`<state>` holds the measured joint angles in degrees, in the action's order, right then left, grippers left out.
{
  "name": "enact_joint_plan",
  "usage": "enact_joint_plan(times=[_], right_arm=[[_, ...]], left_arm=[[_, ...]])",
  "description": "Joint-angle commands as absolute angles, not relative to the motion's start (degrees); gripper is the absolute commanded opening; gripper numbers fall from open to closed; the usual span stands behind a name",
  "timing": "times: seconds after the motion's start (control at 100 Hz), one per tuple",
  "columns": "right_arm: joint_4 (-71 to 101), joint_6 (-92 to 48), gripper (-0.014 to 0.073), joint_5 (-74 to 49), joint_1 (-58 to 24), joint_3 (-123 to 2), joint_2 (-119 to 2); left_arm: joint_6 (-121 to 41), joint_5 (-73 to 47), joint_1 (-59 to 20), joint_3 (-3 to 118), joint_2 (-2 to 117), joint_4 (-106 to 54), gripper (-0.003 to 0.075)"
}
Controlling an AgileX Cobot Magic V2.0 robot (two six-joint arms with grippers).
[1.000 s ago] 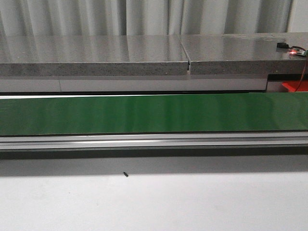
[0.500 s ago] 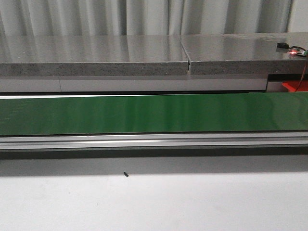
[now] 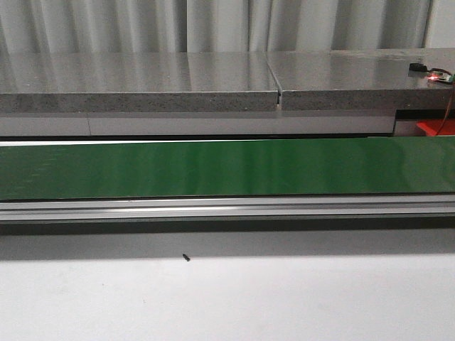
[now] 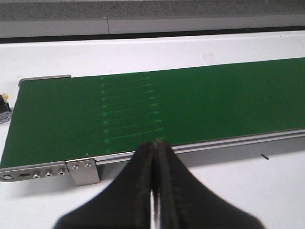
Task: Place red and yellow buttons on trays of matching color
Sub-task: 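Lift the right gripper away from the trays, then move the left gripper down over a yellow button and grasp it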
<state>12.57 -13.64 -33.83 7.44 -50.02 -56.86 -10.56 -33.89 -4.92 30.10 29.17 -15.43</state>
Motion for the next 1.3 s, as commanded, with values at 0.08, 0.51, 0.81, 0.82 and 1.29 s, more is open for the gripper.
enact_joint_plan(times=[0.08,0.51,0.81,0.82,1.29], right_arm=[[13.1,-14.2,-0.0067,-29.3,5.4,-45.8,-49.7],[13.1,-14.2,-0.0067,-29.2,5.1,-34.6,-32.8],[13.1,-14.2,-0.0067,-29.7,5.1,-33.6,-30.7],[13.1,-14.2,-0.0067,-29.7,5.1,-33.6,-30.7],[12.9,-14.2,-0.0067,-28.3,5.1,-33.6,-30.7]], left_arm=[[-10.4,-30.4,-5.5,31.6,29.3,-16.5,-0.002],[-10.4,-32.8,-5.5,31.5,29.3,-16.5,-0.002],[-6.3,-30.5,-2.2,34.7,32.8,-12.1,-0.002],[-6.1,-30.5,-2.0,34.8,33.0,-11.7,-0.002],[-5.4,-31.0,14.3,48.4,53.3,-12.8,-0.002]])
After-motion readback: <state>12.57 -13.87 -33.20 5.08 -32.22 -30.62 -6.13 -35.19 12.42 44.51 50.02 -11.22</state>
